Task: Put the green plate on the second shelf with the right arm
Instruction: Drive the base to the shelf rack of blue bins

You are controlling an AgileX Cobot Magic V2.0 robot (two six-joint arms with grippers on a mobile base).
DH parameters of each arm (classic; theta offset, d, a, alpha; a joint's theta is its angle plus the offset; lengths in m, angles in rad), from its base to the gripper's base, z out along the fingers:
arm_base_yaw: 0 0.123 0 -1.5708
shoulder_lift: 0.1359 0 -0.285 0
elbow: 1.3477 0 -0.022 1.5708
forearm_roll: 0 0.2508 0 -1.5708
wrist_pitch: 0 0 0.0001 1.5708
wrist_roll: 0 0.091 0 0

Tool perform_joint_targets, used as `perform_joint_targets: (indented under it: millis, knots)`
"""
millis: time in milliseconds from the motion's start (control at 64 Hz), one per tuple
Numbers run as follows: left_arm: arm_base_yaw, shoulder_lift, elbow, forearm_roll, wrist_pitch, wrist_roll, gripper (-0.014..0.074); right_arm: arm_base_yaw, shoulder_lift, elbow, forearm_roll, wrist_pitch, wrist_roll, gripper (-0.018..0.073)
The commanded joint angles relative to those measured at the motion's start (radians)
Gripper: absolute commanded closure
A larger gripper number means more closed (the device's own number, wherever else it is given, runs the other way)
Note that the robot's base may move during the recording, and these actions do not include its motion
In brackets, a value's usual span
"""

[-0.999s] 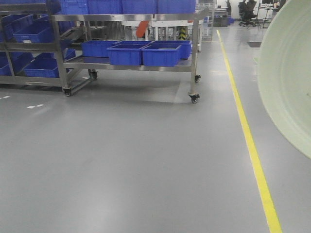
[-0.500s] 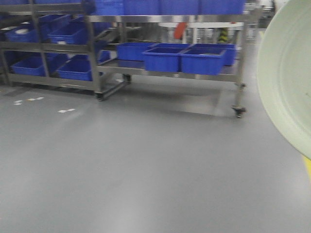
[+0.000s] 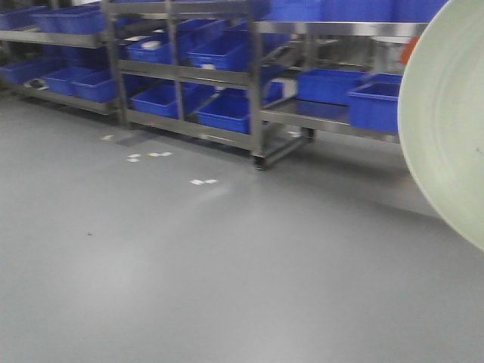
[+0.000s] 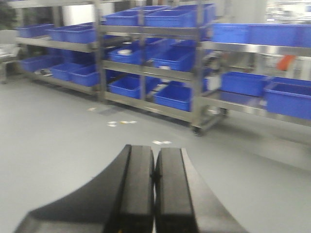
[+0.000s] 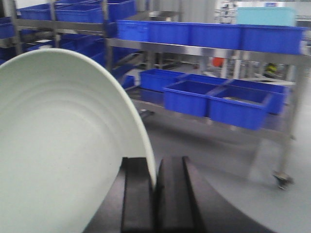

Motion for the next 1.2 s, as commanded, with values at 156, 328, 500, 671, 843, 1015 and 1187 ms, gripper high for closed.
perform_joint_targets:
  millis: [156,328,500,671,843,1015,1187]
  knots:
    - [-0.006,-0.018,0.042,-0.006,-0.084,-0.001,0.0466,-0.004,-0.016,-0.032,-0.011,-0.106,0.008,0.0505]
    - [-0.006,-0.018,0.042,-0.006,-0.084,-0.001,0.0466,-0.004,-0.016,-0.032,-0.011,-0.106,0.008,0.0505]
    - [-0.006,-0.018,0.042,-0.006,-0.084,-0.001,0.0466,-0.004,-0.016,-0.032,-0.011,-0.106,0.008,0.0505]
    - [-0.006,-0.018,0.042,-0.006,-0.084,-0.001,0.0466,-0.004,-0.016,-0.032,-0.011,-0.104,0.008,0.0505]
    - [-0.006,-0.018,0.042,-0.006,-0.084,-0.001,0.0466,-0.004,-0.016,-0.032,-0.011,-0.104,0.008,0.0505]
    - [-0.006,-0.018,0.042,-0.006,-0.084,-0.001,0.0466,-0.004,-0.016,-0.032,-0.011,-0.103,0.008,0.0505]
    - [-0.006,-0.018,0.042,-0.006,-0.084,-0.001,0.0466,-0.004,-0.016,-0.032,-0.011,-0.103,0.008,0.0505]
